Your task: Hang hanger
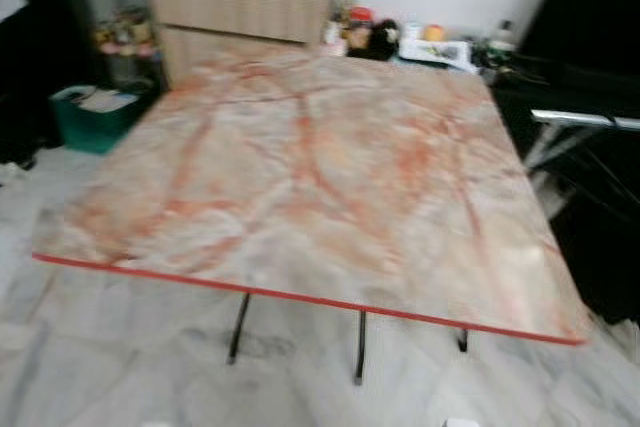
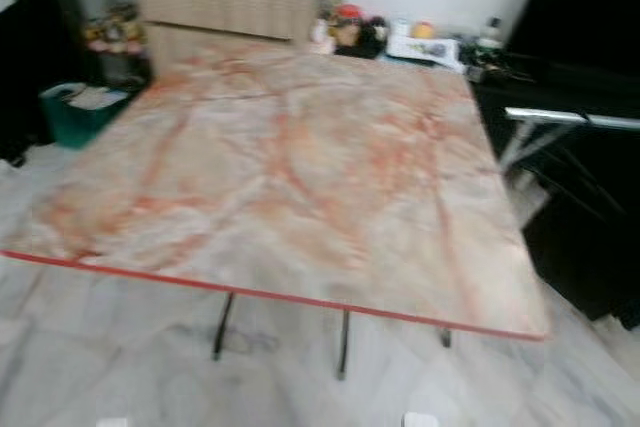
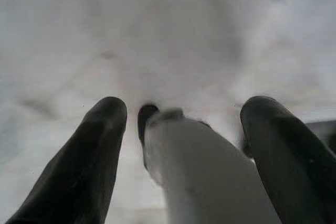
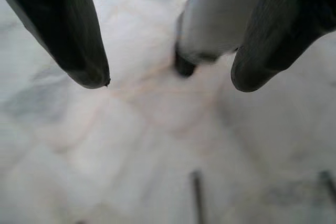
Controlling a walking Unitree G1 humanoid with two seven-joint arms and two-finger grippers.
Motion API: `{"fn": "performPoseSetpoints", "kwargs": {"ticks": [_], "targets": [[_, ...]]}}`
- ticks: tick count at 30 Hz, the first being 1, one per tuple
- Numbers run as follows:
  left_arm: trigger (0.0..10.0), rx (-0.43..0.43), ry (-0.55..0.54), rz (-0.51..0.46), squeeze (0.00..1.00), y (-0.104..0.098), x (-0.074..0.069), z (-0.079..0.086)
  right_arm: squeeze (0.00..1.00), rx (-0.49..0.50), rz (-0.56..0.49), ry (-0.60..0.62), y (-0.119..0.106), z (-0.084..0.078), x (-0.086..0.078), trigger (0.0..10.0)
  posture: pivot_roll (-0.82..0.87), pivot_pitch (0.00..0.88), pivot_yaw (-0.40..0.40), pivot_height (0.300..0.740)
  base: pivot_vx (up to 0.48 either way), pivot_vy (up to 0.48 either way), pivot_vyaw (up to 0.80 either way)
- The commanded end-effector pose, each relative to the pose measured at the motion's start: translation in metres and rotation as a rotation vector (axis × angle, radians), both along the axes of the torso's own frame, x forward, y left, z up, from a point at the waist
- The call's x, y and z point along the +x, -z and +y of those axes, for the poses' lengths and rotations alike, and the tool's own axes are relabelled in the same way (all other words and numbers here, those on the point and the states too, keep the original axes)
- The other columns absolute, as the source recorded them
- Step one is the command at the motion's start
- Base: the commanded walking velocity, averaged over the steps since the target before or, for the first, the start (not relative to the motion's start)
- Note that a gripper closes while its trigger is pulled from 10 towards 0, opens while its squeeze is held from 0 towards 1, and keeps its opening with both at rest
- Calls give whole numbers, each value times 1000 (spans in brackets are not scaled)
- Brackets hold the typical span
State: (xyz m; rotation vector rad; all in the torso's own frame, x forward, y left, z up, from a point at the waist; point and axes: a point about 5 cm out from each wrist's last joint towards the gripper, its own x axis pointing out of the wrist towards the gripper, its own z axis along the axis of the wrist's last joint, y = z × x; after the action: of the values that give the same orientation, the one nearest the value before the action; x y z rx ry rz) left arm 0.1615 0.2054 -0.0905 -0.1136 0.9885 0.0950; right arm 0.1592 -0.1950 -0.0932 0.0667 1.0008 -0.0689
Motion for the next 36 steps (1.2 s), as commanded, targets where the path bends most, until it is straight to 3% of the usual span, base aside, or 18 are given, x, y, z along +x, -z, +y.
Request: {"fn": "performPoseSetpoints", "kwargs": {"ticks": [1, 23, 29, 36], "targets": [[10000, 160, 120, 9, 0, -7, -2, 35, 0, 110, 13, 151, 3, -15, -14, 10000, 101, 0, 6, 740, 0, -480, 0], [10000, 144, 110, -12, 0, -8, 4, 28, 0, 122, -23, 194, 0, -17, -10, 10000, 76, 0, -1, 740, 0, -480, 0], [10000, 142, 108, -10, 0, -8, 4, 28, 0, 124, -22, 195, 0, -17, -9, 10000, 76, 0, -1, 740, 0, -480, -620], [10000, 140, 102, -1, 0, -6, 0, 28, 0, 119, -27, 197, 0, -17, -9, 10000, 76, 0, -2, 740, 0, -480, 0]]}}
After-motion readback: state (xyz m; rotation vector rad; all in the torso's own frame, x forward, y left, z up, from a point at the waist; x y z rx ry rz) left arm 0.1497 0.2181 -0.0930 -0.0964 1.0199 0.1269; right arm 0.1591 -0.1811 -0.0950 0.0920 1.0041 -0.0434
